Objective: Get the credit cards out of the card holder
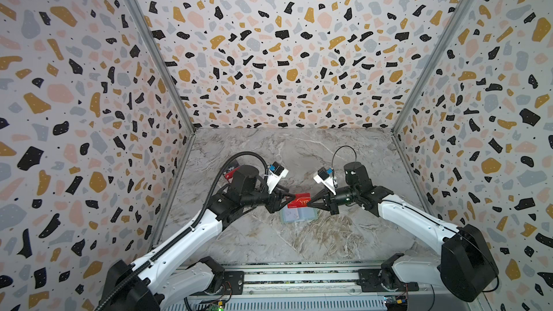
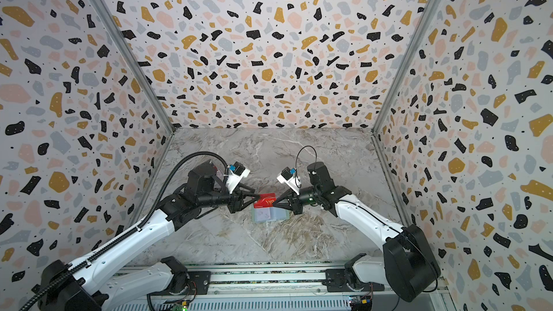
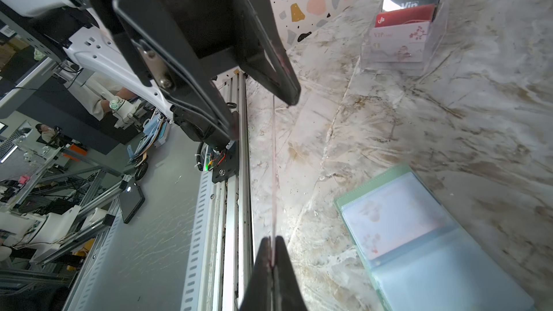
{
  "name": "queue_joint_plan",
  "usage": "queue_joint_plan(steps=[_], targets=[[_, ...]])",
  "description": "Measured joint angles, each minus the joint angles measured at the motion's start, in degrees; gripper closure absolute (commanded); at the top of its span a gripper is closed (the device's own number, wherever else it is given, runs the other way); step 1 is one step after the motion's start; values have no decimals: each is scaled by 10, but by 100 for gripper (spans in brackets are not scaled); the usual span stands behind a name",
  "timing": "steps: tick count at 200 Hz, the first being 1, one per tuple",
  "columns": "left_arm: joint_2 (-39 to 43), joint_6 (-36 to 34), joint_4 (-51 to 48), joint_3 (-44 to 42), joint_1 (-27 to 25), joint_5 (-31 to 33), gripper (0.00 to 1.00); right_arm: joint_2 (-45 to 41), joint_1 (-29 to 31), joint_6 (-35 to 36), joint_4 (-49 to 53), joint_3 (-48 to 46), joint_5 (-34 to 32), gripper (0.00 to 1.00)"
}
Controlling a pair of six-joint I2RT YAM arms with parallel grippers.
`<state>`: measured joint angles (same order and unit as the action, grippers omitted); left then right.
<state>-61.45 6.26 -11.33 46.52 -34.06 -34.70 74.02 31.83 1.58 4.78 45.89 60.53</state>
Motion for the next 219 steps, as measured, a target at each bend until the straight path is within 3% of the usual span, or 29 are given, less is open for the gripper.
queue_joint_plan(steps=[39, 99, 219], targets=[[-8, -12, -14, 4, 0, -15, 67, 21, 7, 20, 14, 14, 6, 100], [-9, -12, -16, 4, 1, -24, 71, 44, 11, 30, 15, 16, 8, 100], [-22, -47, -44, 16, 3, -38, 72, 47, 18, 64, 60, 35, 14, 100]])
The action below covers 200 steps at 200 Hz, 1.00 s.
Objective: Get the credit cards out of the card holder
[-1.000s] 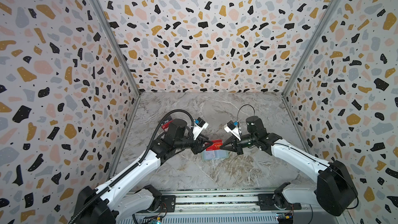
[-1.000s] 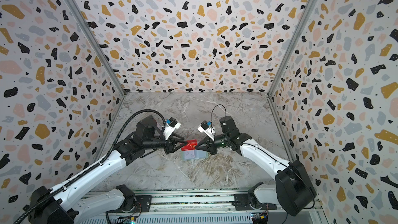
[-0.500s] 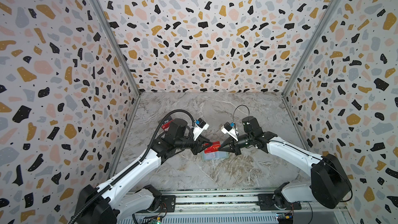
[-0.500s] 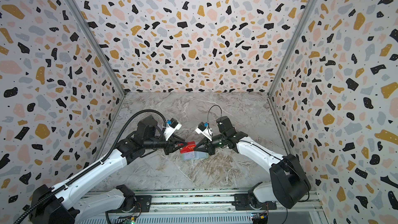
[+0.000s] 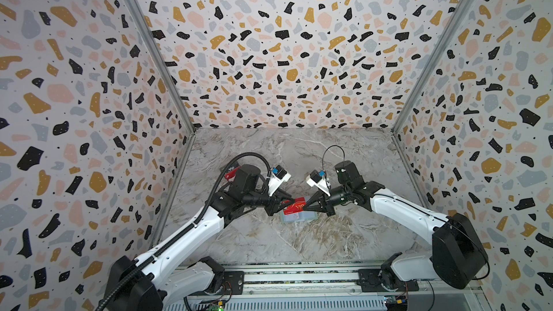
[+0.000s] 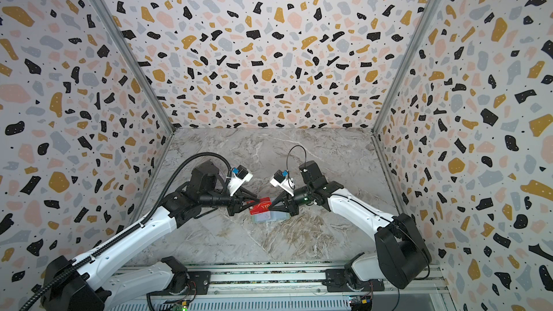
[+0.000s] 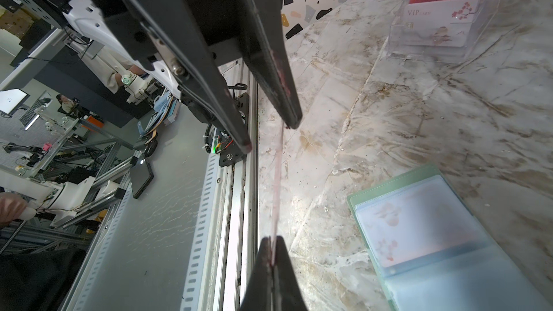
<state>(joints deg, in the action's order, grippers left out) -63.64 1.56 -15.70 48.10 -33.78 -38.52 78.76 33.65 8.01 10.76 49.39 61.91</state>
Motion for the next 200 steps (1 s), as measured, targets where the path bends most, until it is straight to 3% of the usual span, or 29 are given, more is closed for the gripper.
queue_joint_plan(steps=[33, 113, 133, 168, 200], targets=[[-9, -14, -17, 7, 0, 0, 72, 0, 3, 7, 9, 8, -1, 100], [-14, -48, -63, 26, 0, -24, 98, 15, 7, 36, 44, 34, -15, 100], [-15, -53, -70, 26, 1, -24, 100, 20, 9, 41, 52, 37, -17, 100], [-18, -54, -73, 26, 0, -23, 100, 20, 11, 36, 48, 37, -42, 55], [-17, -54, -83, 26, 0, 25, 100, 19, 11, 23, 30, 36, -80, 43]])
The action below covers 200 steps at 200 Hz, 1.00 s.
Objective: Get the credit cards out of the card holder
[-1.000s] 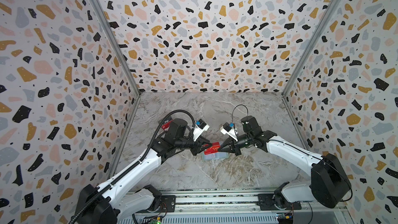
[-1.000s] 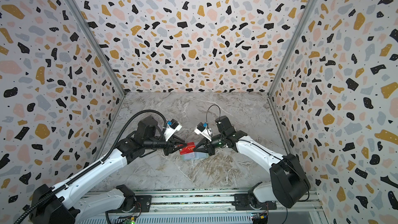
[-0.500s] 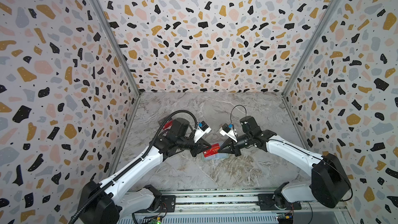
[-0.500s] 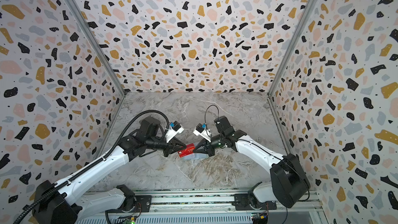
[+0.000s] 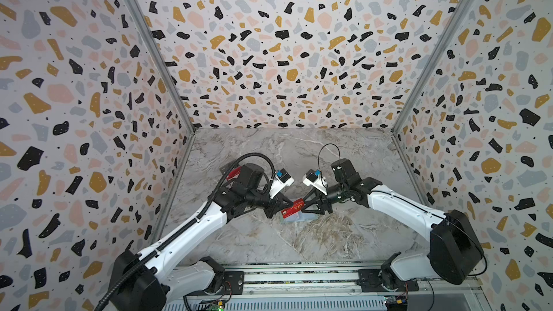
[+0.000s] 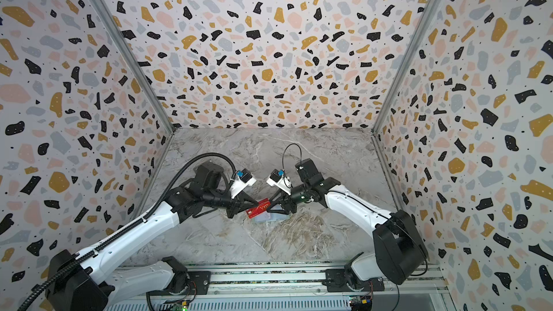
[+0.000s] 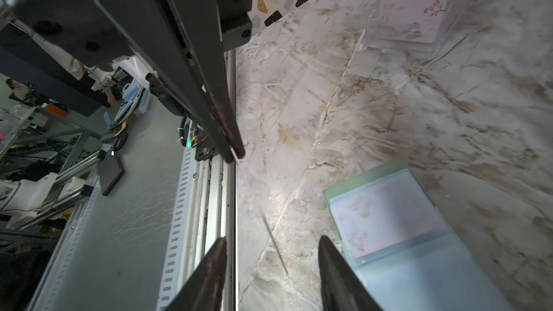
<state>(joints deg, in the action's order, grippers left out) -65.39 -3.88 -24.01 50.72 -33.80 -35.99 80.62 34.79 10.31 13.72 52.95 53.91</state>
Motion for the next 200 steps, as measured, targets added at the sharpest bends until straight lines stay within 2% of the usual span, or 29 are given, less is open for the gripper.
queue_joint_plan(steps=[50, 92, 153, 200], targets=[[1, -2, -4, 7, 13, 100, 100, -34, -4, -29, -46, -26, -70, 33], [1, -32, -1, 10, 82, 163, 100, -83, -20, -60, -108, -69, -131, 28], [0, -107, -5, 44, 205, 176, 100, -93, -51, -79, -157, -91, -161, 27], [-45, -188, -37, 103, 288, 137, 100, -97, -53, -85, -174, -102, -162, 27]])
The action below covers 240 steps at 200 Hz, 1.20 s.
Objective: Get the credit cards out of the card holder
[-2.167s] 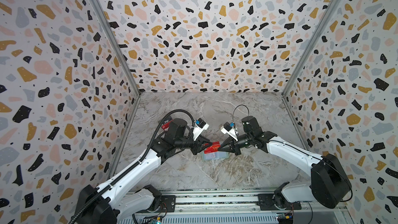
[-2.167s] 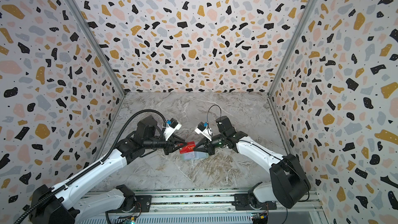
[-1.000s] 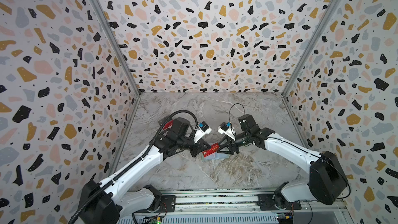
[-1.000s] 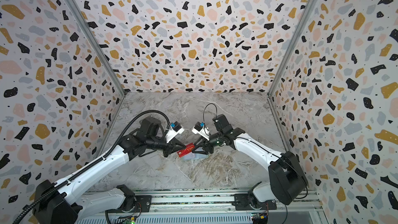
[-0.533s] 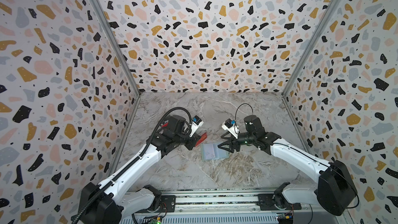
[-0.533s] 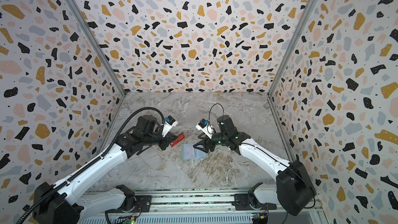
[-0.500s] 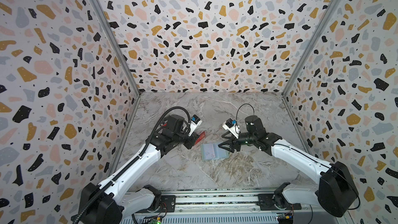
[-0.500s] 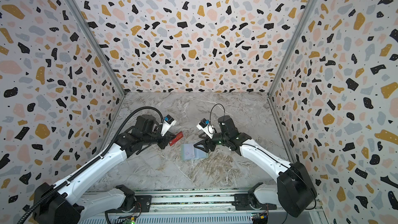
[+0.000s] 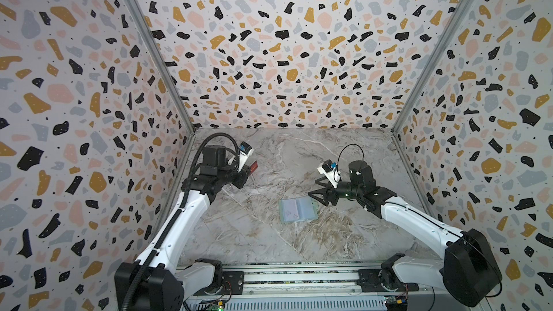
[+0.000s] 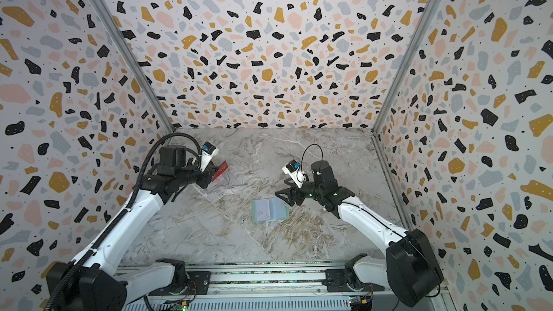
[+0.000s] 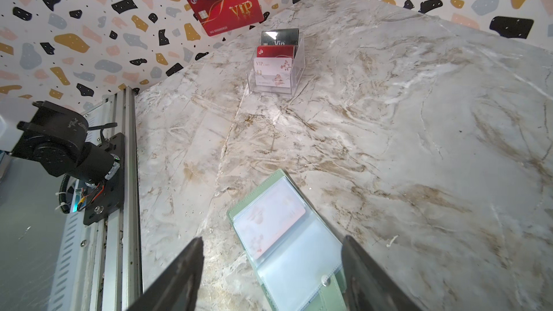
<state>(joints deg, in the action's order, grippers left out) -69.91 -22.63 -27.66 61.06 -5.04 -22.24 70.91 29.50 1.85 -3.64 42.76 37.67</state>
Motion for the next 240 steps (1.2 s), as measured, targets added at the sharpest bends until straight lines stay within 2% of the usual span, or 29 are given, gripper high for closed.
queue_joint_plan(steps=[31, 69, 115, 176, 203, 240], targets=[[-56, -64, -43, 63, 51, -25, 100, -15, 0, -1, -3, -8, 0, 27], [-89, -123, -67, 88, 92, -41, 100, -27, 0, -3, -10, -17, -5, 26], [-110, -189, -71, 93, 115, -40, 100, -32, -3, -6, -14, -24, -14, 26], [-125, -256, -63, 82, 144, -96, 100, -24, -5, -6, -17, -24, -14, 26], [-165, -283, -76, 96, 166, -131, 100, -24, -7, -6, -18, -24, -14, 26], [-228, -315, -101, 135, 174, -150, 100, -24, -8, -6, -21, -25, -14, 26]])
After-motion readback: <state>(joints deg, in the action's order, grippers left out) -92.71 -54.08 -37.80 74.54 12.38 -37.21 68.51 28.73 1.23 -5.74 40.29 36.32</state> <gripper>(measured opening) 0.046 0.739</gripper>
